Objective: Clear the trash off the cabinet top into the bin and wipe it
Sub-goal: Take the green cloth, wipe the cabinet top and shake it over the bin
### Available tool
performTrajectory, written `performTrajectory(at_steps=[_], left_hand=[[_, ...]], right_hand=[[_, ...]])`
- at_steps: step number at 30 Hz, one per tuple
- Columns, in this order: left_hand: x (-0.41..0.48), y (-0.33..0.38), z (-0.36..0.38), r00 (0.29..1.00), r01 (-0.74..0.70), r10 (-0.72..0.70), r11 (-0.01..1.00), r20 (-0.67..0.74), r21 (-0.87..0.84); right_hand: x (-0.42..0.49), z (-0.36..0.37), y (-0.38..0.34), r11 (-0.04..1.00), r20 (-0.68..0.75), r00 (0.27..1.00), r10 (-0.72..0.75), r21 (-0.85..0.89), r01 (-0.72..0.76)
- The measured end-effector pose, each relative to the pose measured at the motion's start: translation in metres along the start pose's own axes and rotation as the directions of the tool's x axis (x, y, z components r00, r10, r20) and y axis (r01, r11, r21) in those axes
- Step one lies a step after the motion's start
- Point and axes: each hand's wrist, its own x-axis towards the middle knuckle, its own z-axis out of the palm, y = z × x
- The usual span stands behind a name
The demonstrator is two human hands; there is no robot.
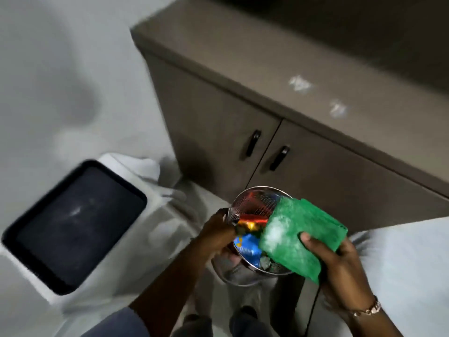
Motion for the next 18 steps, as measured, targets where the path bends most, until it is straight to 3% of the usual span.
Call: performTrajectory(at_steps=[4,6,9,11,13,16,18], left_hand=[[-0.03,0.061,-0.015,0.995,-0.025,0.018,0.997,0.097,0.07],[-0.031,0.081,-0.02,0.995,-0.009,-0.005,0.99,0.099,0.139],[-0.026,0.102,-0.019,0.995,-0.03,0.017,0.991,0.102,0.129],[-0.024,0.111,-0.013,0.995,-0.037,0.028,0.995,0.099,0.09],[-0.018,0.112,-0.006,0.992,-0.069,0.061,0.995,0.106,0.076],[-0.006,0.105,0.004,0.993,-0.064,0.057,0.996,0.101,0.06],[0.003,0.102,0.012,0.995,-0.025,0.02,0.998,0.096,0.055]], right_hand=[[-0.005,0.007,-0.101,0.967,0.053,0.972,-0.231,-0.098,0.235],[0.009,0.003,-0.156,0.89,0.079,0.918,-0.39,-0.224,0.397],[0.056,-0.013,-0.236,0.562,0.122,0.714,-0.69,-0.531,0.634],[0.105,-0.019,-0.277,0.376,0.127,0.607,-0.784,-0.682,0.628],[0.161,-0.02,-0.308,0.273,0.116,0.616,-0.779,-0.821,0.501],[0.227,-0.014,-0.323,0.046,0.197,0.725,-0.66,-0.952,0.302],[0.252,-0.004,-0.322,-0.007,0.198,0.801,-0.564,-0.972,0.235]])
